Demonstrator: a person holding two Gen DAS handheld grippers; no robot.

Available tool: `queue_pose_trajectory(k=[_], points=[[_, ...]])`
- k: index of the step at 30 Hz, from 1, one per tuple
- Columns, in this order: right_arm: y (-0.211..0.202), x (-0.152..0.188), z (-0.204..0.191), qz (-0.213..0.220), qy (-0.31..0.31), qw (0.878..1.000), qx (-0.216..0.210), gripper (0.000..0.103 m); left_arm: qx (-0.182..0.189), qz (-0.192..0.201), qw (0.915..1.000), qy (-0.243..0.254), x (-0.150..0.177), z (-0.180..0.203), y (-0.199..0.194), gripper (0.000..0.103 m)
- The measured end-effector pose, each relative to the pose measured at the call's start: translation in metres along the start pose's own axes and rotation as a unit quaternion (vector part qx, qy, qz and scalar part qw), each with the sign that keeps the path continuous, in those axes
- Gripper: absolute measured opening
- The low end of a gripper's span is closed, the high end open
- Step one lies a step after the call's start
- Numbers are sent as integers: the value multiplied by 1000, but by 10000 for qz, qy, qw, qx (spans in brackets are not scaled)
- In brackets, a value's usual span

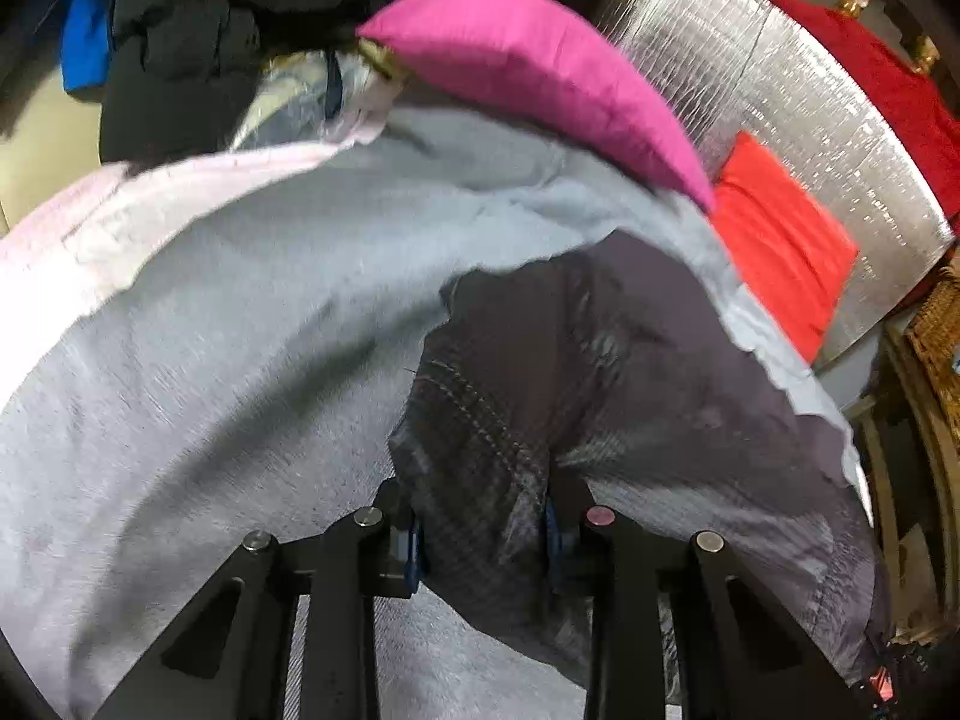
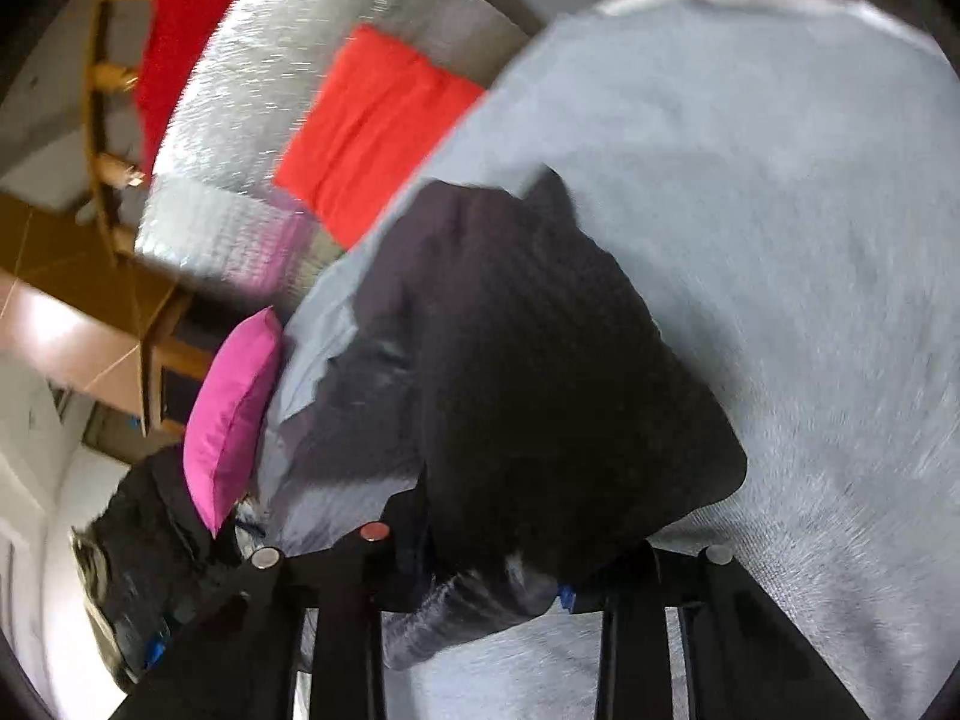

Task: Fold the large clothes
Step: 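Grasp the jacket hem with both tools and fold it toward the collar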

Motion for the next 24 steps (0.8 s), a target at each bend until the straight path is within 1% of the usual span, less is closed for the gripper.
queue_pose_trajectory(k=[2,3,4,5,6,7,8,9,10,11,12,13,14,15,16,17,18,19,20,21,22,23,24], points=[[-6,0,-3,33,-100,9999,61,30,-4,68,9999,95,5,0,-9,31],[-5,5,3,-33,-95,9998,151,30,-107,42,9997,192,13,-2,-5,35],[0,9,13,-154,-52,9995,254,32,-255,-70,9993,279,19,-3,4,40],[11,15,32,-365,136,9986,365,42,-394,-292,9983,311,28,-9,21,52],[20,17,44,-454,373,9977,334,56,-351,-289,9989,133,32,-18,27,66],[18,18,54,-331,642,9974,-41,64,-306,-246,9992,-68,32,-27,26,74],[11,17,55,-338,696,9969,-159,68,-301,-284,9989,-217,30,-35,24,84],[6,15,54,-363,660,9971,-141,76,-207,-376,9986,-299,27,-41,19,84],[-4,10,51,-325,491,9982,-111,86,-22,-458,9986,-270,23,-46,13,84],[-13,4,48,-339,270,9990,-80,86,168,-476,9986,-152,17,-52,4,84],[-22,-2,48,-367,120,9992,-82,86,259,-459,9986,-54,13,-54,-2,84],[-31,-8,49,-348,-19,9994,-56,86,289,-349,9989,79,6,-59,-11,84],[-42,-17,52,-221,-207,9995,88,86,162,-39,9996,218,-5,-65,-22,84],[-50,-23,55,-107,-362,9991,210,87,67,148,9993,330,-13,-68,-27,84],[-58,-35,56,12,-572,9978,333,86,21,305,9982,508,-25,-66,-31,84],[-60,-49,55,59,-724,9966,390,87,60,387,9970,662,-35,-62,-30,84],[-58,-58,53,34,-797,9962,345,87,174,385,9957,824,-47,-52,-24,84],[-52,-66,47,-44,-921,9954,262,87,322,264,9938,1034,-54,-38,-14,84],[-45,-73,39,-160,-1127,9933,184,87,529,74,9902,1293,-60,-20,-1,84],[-29,-82,27,-316,-1410,9894,131,87,689,-93,9847,1599,-66,1,14,84],[-11,-89,18,-508,-1615,9855,67,87,661,-137,9796,1891,-71,20,27,84],[10,-98,9,-734,-1769,9815,15,87,647,-229,9710,2290,-73,45,44,84],[23,-103,4,-827,-1851,9792,42,87,672,-342,9638,2556,-74,63,58,84]])
Point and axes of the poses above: each gripper's, at about its wrist camera, not at the fingertips, and y roughly the way its jaws point, z to its right, x to its underside, the point moved 5 cm from there along y, roughly the way its jaws point, and after that the axes turned 5 degrees about -x, right-handed, at the moved point
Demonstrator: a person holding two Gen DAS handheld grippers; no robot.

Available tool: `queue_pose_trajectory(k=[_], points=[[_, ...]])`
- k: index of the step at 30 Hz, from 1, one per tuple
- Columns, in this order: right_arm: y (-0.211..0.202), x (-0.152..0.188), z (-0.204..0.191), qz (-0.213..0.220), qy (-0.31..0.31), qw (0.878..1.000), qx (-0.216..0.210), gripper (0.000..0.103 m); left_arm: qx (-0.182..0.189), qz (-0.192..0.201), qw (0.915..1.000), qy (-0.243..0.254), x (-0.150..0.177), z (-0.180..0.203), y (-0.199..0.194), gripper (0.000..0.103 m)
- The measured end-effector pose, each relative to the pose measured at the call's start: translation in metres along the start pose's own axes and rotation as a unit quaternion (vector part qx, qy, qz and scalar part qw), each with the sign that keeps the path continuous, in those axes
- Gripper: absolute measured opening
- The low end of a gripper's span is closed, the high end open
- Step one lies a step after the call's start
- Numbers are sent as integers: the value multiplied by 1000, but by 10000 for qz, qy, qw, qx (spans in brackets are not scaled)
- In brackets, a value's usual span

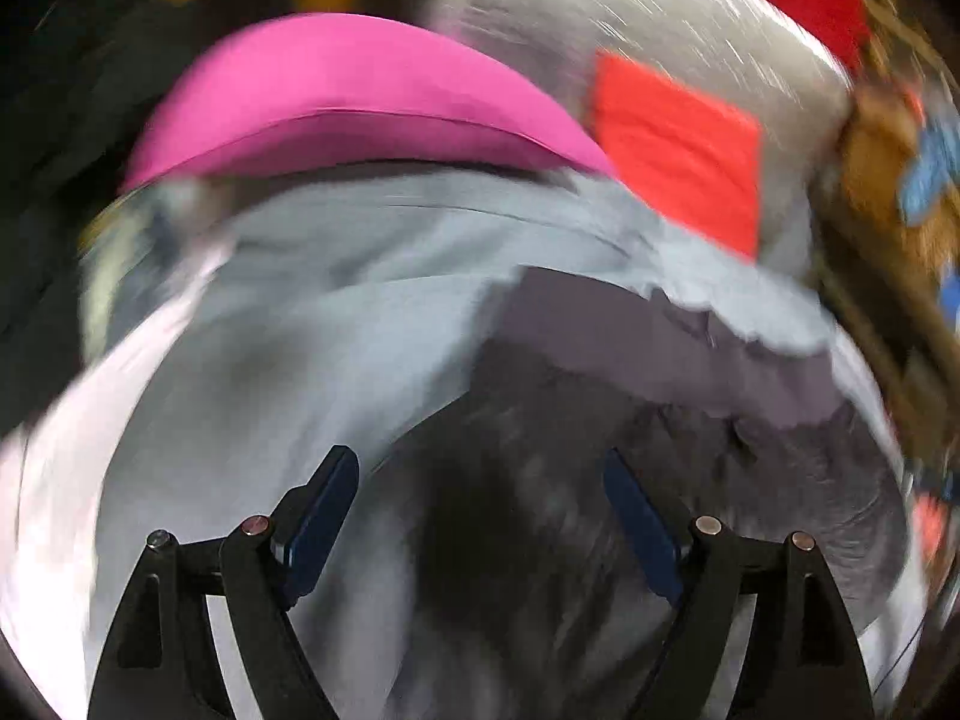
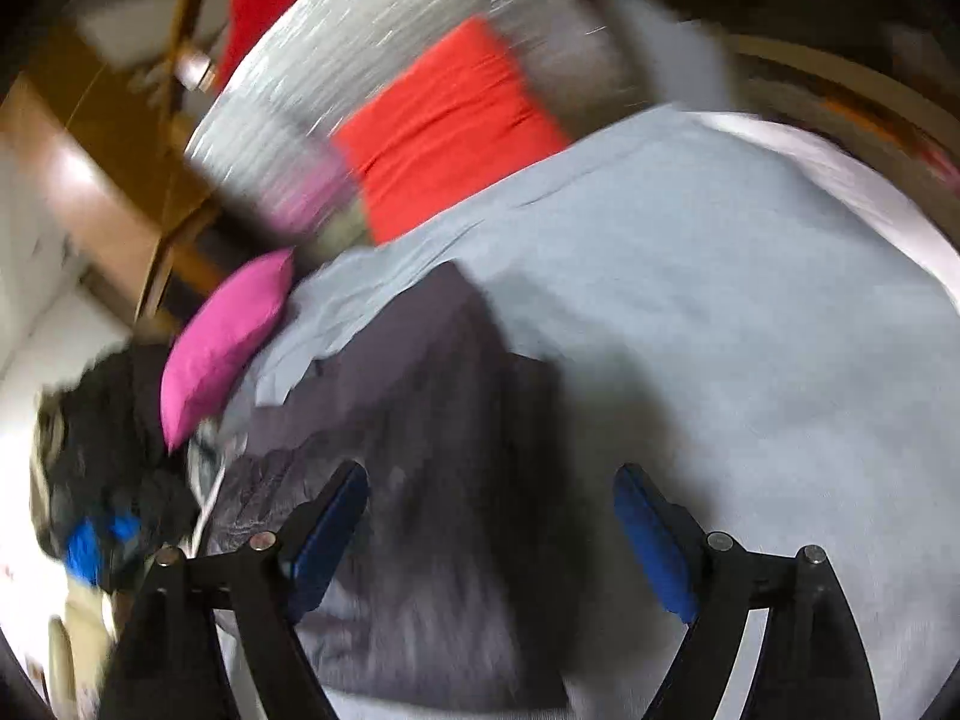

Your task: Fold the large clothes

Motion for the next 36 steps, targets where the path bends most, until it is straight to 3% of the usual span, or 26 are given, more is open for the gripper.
queue_pose_trajectory(k=[3,6,8,13,14,15,17,18,20,22,24,26,28,31,36], points=[[46,-35,-4,-297,-270,9991,159,87,37,-408,9981,457,-25,27,49,84],[81,-56,2,-547,-205,9983,51,87,256,-868,9956,249,-32,34,87,84],[102,-66,3,-649,-348,9971,212,87,132,-934,9954,143,-34,34,102,85],[137,-68,12,-1054,-583,9920,367,84,225,-883,9958,-67,-38,31,109,85],[138,-68,9,-1037,-658,9918,362,62,155,-894,9958,-81,-40,31,114,70],[141,-69,4,-1077,-702,9912,320,48,15,-945,9955,-72,-40,30,117,37],[139,-70,-9,-1096,-1000,9870,620,22,-101,-937,9955,-87,-44,28,120,22],[135,-71,-16,-1036,-1150,9856,683,21,-154,-807,9966,-49,-45,29,113,20],[112,-81,-38,-635,-1456,9847,710,19,-298,-311,9991,-13,-51,27,92,19],[90,-94,-40,-156,-1490,9855,801,18,-567,-369,9974,-256,-48,12,101,19],[109,-96,-4,-331,-915,9894,1080,18,-675,-830,9917,-720,-37,-6,129,19],[140,-75,20,-702,-800,9839,1435,17,-739,-787,9913,-755,-34,-5,135,19],[149,-66,33,-610,-541,9867,1404,17,-754,-800,9914,-708,-35,-4,136,19],[147,-66,38,-506,-354,9898,1284,17,-696,-801,9918,-716,-32,-8,135,20],[154,-65,33,-512,-413,9872,1454,18,-988,-731,9912,-482,-33,-1,136,25]])
Point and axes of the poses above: each gripper's, at about its wrist camera, not at the fingertips, and y roughly the way its jaws point, z to its right, x to its underside, the point moved 5 cm from there along y, roughly the way its jaws point, and after that the axes turned 5 degrees about -x, right-handed, at the moved point
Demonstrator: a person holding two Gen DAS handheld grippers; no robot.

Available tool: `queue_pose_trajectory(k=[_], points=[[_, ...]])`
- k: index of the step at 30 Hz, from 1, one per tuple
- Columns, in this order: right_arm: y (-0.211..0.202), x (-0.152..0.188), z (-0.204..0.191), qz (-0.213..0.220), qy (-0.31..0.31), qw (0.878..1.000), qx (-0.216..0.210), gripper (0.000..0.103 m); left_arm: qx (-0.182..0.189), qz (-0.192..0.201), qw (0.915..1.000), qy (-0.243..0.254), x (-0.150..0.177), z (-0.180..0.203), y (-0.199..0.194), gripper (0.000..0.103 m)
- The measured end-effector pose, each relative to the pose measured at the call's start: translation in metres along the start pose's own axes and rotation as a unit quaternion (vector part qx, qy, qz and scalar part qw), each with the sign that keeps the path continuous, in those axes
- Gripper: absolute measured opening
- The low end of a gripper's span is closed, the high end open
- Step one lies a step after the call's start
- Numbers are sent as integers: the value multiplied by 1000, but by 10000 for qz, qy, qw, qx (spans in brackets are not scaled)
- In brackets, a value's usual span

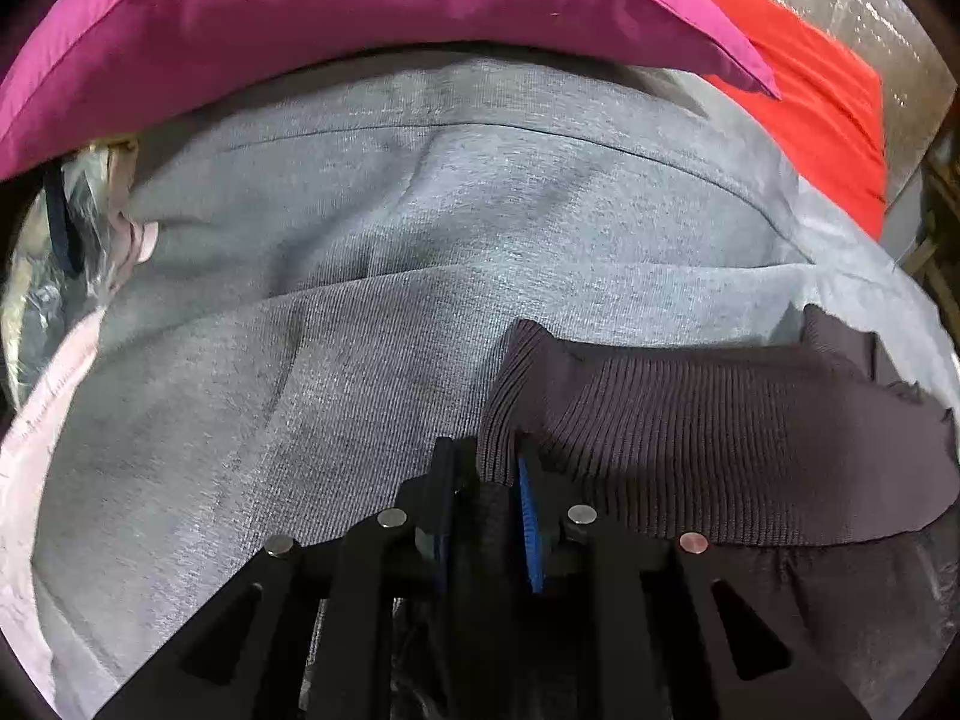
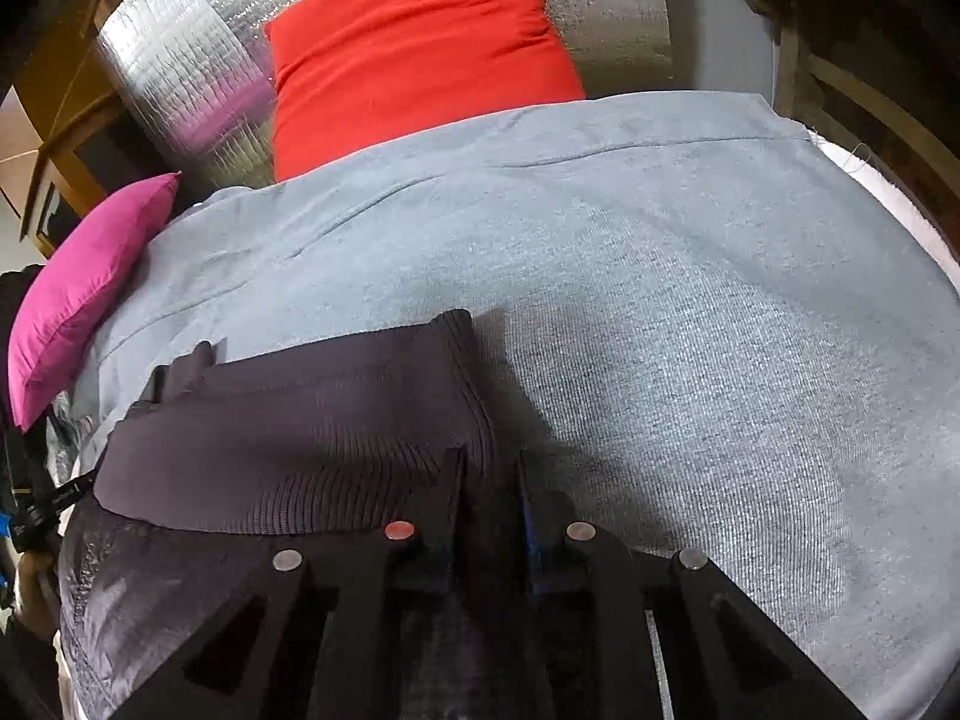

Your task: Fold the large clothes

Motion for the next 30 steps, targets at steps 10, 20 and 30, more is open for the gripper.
queue_pose_trajectory(k=[10,20,30], points=[[-80,-5,-27,522,-400,9922,1061,77,-1262,1295,9834,177,-6,8,-118,64],[-104,99,-155,1102,-2138,9670,840,80,-784,1785,9794,529,93,88,-183,72],[-60,127,-111,873,-1753,9697,1460,89,-1248,1258,9831,462,122,76,-109,82]])
Point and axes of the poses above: each gripper's, at about its wrist camera, not at the fingertips, and y roughly the way its jaws point, z to its right, x to its underside, the point moved 5 cm from there along y, roughly the way its jaws point, and after that the axes turned 5 degrees about -x, right-handed, at the moved point
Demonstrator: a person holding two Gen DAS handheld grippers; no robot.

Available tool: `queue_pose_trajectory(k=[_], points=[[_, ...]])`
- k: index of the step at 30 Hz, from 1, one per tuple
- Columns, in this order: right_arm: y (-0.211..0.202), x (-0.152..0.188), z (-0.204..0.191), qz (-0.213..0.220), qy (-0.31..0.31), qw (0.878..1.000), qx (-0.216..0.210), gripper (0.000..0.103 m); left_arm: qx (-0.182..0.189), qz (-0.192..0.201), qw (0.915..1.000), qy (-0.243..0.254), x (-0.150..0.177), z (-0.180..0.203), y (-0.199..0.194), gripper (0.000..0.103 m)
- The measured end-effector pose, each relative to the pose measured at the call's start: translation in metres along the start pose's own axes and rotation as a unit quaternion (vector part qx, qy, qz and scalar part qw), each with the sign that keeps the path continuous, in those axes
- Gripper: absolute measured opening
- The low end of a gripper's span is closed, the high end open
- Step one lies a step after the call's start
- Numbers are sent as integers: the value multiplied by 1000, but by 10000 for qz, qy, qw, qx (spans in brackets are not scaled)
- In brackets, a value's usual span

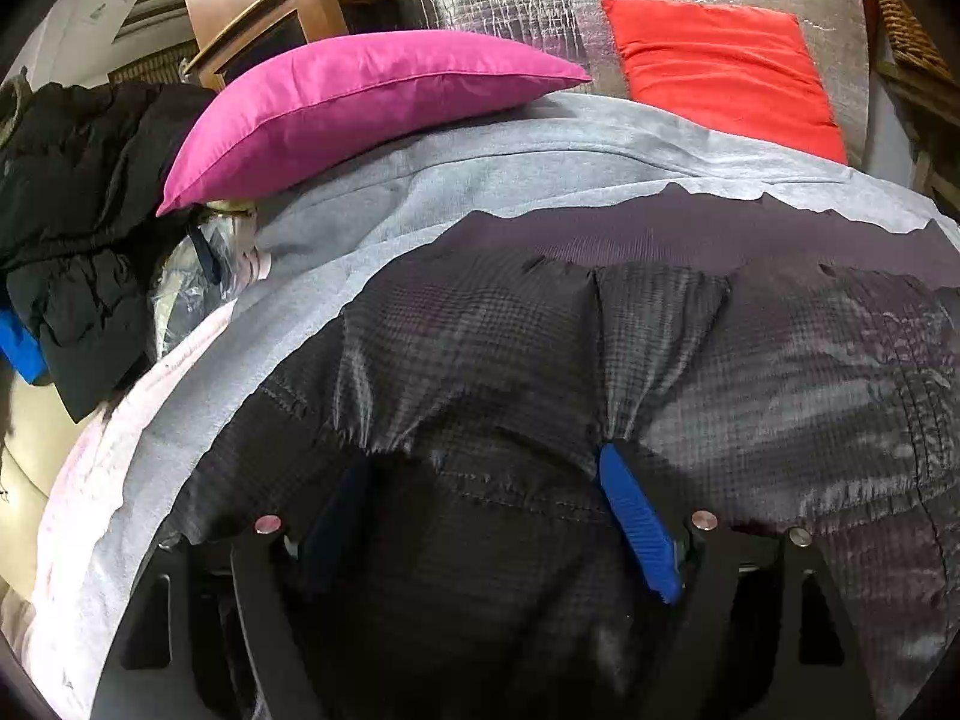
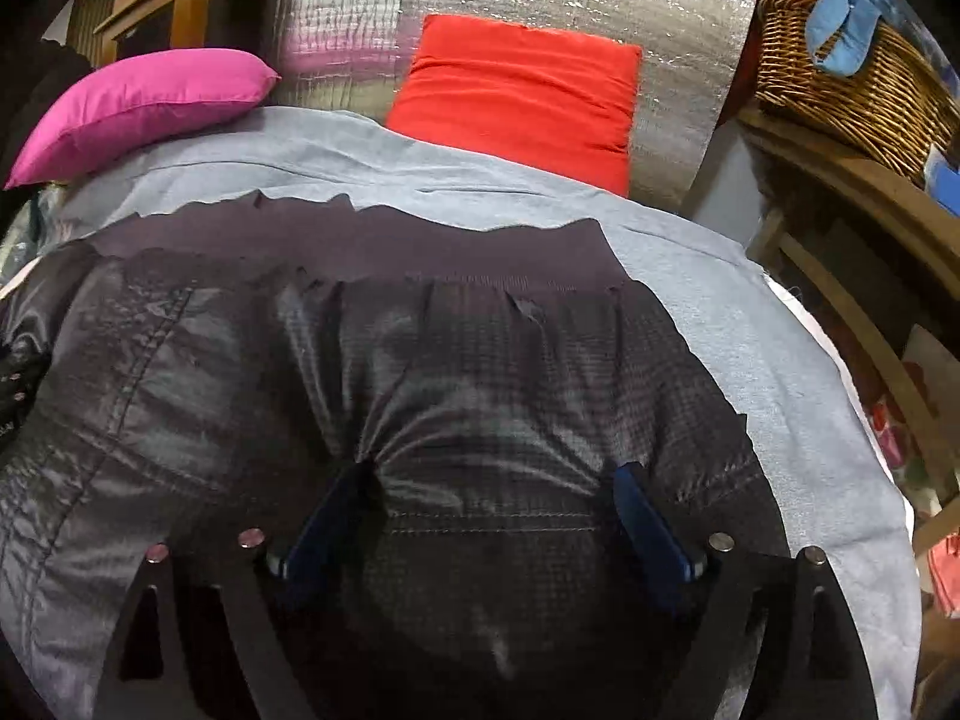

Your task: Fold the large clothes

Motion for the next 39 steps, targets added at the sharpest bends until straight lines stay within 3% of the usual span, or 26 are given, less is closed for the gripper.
queue_pose_trajectory(k=[5,8,9,12,17,19,26,32,39], points=[[0,-2,1,-57,67,10000,-32,91,-80,-16,10000,39,2,4,-2,82],[-7,-15,3,-309,327,9989,-142,91,235,-291,9992,-132,-5,-7,-14,81],[-15,-22,6,-237,412,9988,-125,91,316,-295,9988,-239,-7,-12,-23,81],[-80,-34,4,644,491,9965,-229,92,433,230,9970,-603,-15,-31,-71,81],[-134,-8,-20,1121,631,9905,-490,92,874,411,9919,-824,-1,-24,-124,81],[-133,8,-30,1098,546,9916,-404,92,950,378,9918,-770,11,-15,-131,81],[-87,56,-33,384,511,9977,-214,92,966,-106,9946,-366,51,18,-109,81],[-75,61,-30,249,468,9985,-131,95,1020,-356,9935,-357,63,23,-91,82],[-67,60,-27,144,456,9988,-132,98,1032,-294,9940,-204,68,23,-85,84]])
Point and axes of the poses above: each gripper's, at about its wrist camera, not at the fingertips, and y roughly the way its jaws point, z to its right, x to its underside, the point moved 5 cm from there along y, roughly the way its jaws point, and after that the axes turned 5 degrees about -x, right-handed, at the moved point
